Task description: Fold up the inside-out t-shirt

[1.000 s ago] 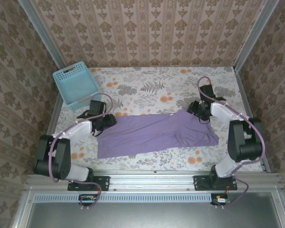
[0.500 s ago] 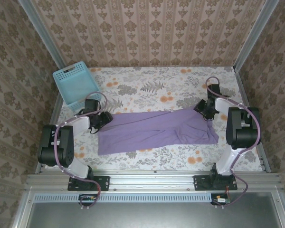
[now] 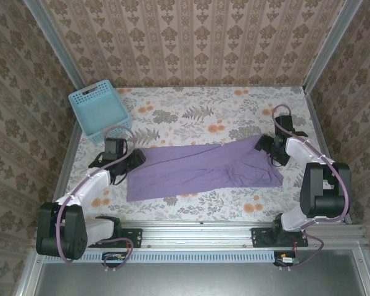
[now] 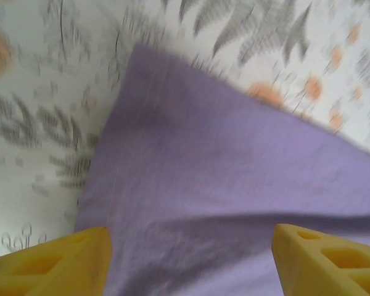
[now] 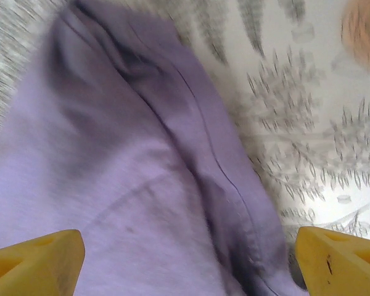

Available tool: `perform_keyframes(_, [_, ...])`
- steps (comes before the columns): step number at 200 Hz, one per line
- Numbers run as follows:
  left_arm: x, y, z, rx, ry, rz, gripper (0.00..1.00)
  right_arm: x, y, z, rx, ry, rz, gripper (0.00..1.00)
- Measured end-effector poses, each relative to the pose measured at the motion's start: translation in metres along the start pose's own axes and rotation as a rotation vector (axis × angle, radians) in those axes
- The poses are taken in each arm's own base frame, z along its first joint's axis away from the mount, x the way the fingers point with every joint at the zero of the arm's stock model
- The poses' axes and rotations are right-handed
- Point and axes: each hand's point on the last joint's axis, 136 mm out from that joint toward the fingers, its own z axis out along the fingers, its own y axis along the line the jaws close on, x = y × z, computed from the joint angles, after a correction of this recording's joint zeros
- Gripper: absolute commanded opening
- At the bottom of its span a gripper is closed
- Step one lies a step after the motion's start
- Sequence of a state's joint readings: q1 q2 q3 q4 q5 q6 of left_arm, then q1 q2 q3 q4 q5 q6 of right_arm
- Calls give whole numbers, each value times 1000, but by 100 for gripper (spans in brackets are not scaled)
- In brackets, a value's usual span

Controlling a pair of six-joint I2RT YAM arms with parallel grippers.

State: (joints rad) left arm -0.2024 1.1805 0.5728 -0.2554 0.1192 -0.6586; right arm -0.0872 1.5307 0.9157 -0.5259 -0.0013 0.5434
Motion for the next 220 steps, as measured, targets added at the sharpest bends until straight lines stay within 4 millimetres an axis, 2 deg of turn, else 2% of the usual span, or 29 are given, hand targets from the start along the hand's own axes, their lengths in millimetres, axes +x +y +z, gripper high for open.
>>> perform_keyframes(17, [25,14,8,-31,56,-8,71,19,-11,10,41,66,-6,91])
perform_keyframes(33, [36,23,14,-51,85,-22,71,28,-11,19,61,103,-28,91])
perform_keyframes(51, [33,21,19,-49,81,-29,71,37,-7,27,94,130,-76,87])
perform_keyframes(81, [26,16,25,-39,68,-27,71,37,-1,30,122,140,-108,75])
perform_keyframes(104, [24,14,26,-35,65,-23,71,37,7,32,127,149,-126,58])
perform_keyframes(117, [24,14,27,-33,63,-22,71,36,12,33,121,151,-138,40])
perform_keyframes(158, [22,12,27,-27,57,-28,71,37,33,35,55,141,-163,5])
perform_keyframes(171, [22,12,27,-27,57,-27,72,36,35,34,44,132,-160,0])
perform_keyframes(194, [24,10,27,-25,59,-15,72,36,33,32,30,116,-157,0])
perform_keyframes(220, [28,2,29,-21,70,13,73,37,17,26,33,103,-123,0])
